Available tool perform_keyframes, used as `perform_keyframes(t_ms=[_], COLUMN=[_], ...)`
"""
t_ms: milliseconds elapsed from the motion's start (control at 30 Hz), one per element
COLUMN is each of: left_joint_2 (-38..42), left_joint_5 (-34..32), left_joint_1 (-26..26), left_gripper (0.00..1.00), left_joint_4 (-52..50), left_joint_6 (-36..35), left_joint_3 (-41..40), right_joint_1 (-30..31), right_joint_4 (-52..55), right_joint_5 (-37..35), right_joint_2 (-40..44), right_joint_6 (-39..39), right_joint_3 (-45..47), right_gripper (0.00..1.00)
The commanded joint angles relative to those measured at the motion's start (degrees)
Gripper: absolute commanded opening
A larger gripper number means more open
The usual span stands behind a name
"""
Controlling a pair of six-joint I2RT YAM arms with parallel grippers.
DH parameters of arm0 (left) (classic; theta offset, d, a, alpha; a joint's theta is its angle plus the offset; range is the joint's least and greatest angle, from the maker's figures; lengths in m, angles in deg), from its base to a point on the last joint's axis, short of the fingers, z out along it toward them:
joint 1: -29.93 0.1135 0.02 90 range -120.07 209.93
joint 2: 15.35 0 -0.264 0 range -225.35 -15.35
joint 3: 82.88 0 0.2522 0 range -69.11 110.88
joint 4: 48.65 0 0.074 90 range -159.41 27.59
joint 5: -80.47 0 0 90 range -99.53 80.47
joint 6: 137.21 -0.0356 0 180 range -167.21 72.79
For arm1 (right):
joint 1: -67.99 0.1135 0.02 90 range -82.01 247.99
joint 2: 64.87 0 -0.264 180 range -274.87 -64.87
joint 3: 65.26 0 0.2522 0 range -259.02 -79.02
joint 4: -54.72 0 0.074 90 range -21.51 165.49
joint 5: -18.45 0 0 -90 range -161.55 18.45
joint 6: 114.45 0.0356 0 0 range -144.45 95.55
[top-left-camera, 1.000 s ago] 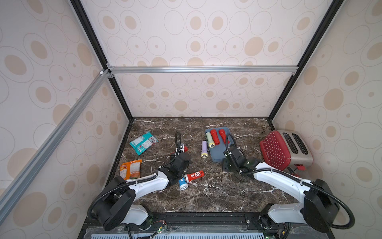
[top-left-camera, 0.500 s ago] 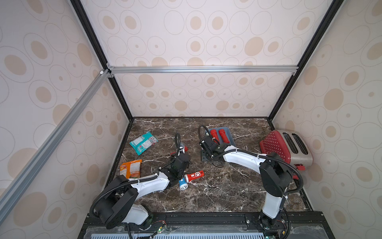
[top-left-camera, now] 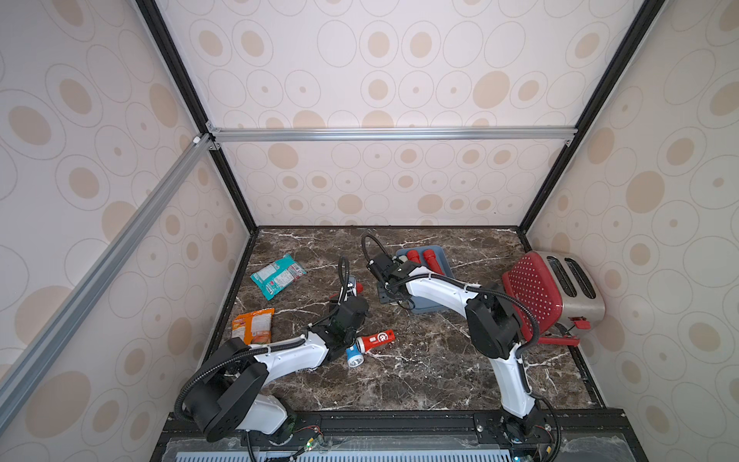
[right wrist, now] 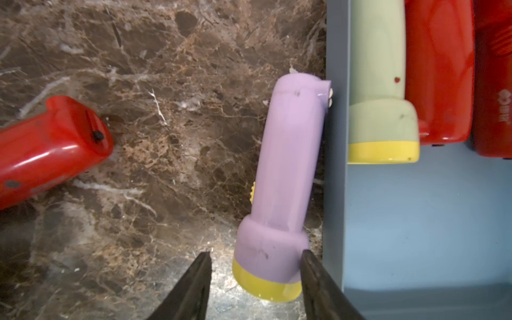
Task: Put the flashlights into the storage boxes
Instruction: Pick up the flashlight from the center of the board.
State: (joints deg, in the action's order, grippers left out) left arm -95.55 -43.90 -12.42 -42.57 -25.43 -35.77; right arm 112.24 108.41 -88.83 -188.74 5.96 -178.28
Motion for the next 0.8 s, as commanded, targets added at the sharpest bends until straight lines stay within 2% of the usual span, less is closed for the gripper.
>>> perform_keyframes(t_ms=[0,200,300,467,633,767], left_joint_2=[0.63,1.40,2.11,1.92,2.58,3.48], left_joint_5=[-2.14,-2.60,-3.16,-3.10,-3.24,-2.87], left_joint_1=[0.42,0.48,0.54,0.52,0.52,0.54], left_gripper=[0.63,0.63,0.64,0.64,0.63,0.64], left_joint_4=[1.35,-0.71,2.32,1.61,0.12,2.75], left_joint_6=[-1.03,-0.83,-1.24,-1.30,-0.82,-0.81], left_joint_3=[0.49,1.25,-0.77,-0.18,0.38,-1.44], right_joint_1=[0.12,0.11,0.11,0.13,0.06,0.03], right_joint_4=[3.57,4.38,5.59,6.26,5.79,5.75], right_joint_5=[-2.32,-2.81,-2.88,-1.83,-1.79,-2.00], right_joint_2=[-2.42,-6.18,-8.15,-9.67,-8.38,-6.15], right_joint_6=[-1.50,-1.71,-1.72,-1.45,-1.11,-0.59], right_joint_3=[-2.25,-4.89,-7.04,-8.09,-6.12,-4.23], right_gripper=[0.54,0.54,0.53,0.50,0.35,0.33])
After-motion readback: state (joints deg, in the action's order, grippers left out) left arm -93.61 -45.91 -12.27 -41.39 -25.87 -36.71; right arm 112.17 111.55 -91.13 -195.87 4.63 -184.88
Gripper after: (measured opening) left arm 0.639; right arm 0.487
